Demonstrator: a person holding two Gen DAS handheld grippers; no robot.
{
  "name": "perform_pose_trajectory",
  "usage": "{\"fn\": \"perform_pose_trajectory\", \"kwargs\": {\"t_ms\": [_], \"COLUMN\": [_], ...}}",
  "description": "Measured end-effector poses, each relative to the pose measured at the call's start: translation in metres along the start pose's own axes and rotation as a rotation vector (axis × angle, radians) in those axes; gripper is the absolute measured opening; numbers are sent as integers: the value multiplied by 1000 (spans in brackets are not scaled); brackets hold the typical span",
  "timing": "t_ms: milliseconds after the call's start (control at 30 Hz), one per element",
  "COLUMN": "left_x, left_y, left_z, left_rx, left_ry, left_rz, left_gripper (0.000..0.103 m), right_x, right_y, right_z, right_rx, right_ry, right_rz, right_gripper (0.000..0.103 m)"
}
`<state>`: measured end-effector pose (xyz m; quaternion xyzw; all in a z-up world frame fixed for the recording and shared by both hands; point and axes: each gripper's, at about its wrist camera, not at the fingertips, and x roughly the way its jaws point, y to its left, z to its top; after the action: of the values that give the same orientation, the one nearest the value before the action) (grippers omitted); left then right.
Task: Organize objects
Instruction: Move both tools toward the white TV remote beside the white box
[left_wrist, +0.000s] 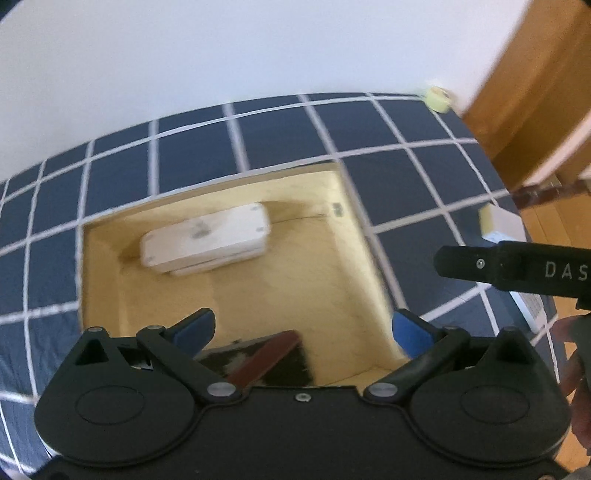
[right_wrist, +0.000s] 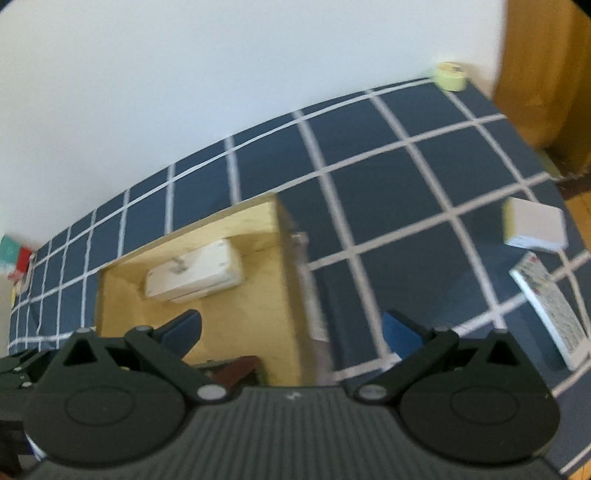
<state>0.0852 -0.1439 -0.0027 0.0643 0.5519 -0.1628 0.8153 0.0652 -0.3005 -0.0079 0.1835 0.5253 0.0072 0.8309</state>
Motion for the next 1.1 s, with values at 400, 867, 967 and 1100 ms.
{"fn": "perform_pose_trajectory", "kwargs": {"t_ms": [400,867,967,1100], "left_x": [44,124,141,163], "left_y": [-124,-243,-264,-286], "left_z": [27,48,50,51], "left_rx": [221,523,595,678], "left_ry": [39,134,154,188], "left_rz": [-79,-138,-156,-172], "left_gripper": [103,103,103,103], "right_x": [-29,-26,-21,-12], "right_y": [-119,-256,-279,-306], "right_z": [-4,-28,-37,-45], "right_rx": [186,523,619,722], "right_ry": [-60,-90,-99,-104], "right_rz": [-95,-205,-223,-249], "right_gripper": [103,103,103,103]}}
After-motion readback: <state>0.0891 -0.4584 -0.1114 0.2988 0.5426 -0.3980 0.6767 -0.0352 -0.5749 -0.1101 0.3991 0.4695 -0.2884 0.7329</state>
